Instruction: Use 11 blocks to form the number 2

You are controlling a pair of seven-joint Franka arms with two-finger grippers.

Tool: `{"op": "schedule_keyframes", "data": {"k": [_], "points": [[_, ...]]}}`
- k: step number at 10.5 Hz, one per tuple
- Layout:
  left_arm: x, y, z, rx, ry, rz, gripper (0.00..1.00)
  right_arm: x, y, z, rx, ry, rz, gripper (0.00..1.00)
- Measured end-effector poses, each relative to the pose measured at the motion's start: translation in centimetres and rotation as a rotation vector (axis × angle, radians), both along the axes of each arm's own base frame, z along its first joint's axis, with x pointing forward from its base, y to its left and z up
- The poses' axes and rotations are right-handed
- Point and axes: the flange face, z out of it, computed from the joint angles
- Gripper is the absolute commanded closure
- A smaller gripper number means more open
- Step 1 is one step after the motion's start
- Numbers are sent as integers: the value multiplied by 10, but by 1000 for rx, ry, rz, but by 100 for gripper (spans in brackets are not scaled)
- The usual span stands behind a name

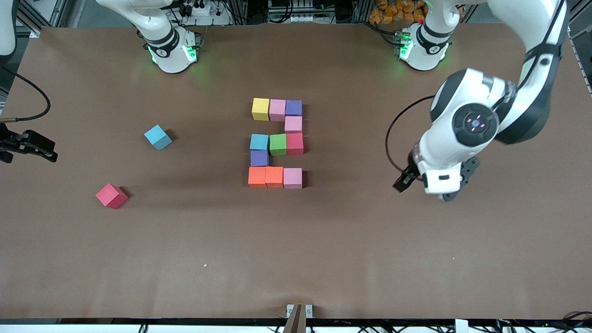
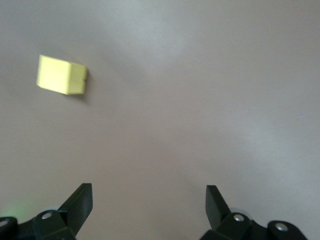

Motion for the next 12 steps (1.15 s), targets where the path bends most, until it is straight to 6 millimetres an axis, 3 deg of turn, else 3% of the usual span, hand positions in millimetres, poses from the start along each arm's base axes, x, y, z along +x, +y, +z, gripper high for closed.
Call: {"op": "schedule_keyframes", "data": {"k": [4, 6, 9, 12], "points": [[-42, 58, 43, 30, -16, -202, 0, 0, 0, 0, 0, 0, 0, 0], [-52, 69, 67, 27, -43, -307, 0, 0, 0, 0, 0, 1, 0, 0], [-58, 76, 88, 24, -60, -456, 0, 0, 0, 0, 0, 1, 0, 0], [-52, 111, 128, 20, -69, -617, 0, 0, 0, 0, 0, 1, 0, 0]]}}
